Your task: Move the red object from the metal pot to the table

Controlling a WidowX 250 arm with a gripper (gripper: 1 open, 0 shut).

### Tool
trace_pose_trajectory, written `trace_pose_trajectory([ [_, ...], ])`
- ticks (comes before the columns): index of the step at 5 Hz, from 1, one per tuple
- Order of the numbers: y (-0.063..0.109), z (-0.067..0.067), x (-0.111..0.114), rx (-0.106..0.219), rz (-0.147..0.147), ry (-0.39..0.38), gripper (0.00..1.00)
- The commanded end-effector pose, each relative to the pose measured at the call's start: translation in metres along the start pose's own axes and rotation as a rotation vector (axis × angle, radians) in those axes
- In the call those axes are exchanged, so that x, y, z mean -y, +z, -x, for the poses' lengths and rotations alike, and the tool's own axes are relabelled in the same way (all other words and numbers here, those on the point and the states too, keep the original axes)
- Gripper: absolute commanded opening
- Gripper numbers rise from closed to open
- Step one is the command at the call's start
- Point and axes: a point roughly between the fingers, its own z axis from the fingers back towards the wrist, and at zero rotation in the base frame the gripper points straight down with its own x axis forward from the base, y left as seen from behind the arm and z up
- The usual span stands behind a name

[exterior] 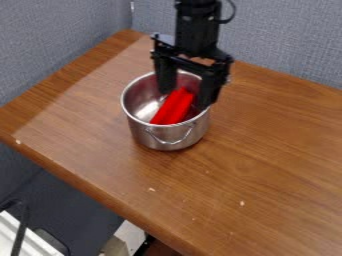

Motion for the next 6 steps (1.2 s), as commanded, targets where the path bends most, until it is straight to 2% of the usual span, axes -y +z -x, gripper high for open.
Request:
trace_pose_trajectory([
  [1,0.011,0.003,-0.017,0.054,-0.009,0.014,1.0],
  [3,-0.003,0.004,-0.029,0.057,-0.006,0.013,1.0],
  [6,-0.021,-0.001,-0.031,0.048,0.005,0.01,1.0],
])
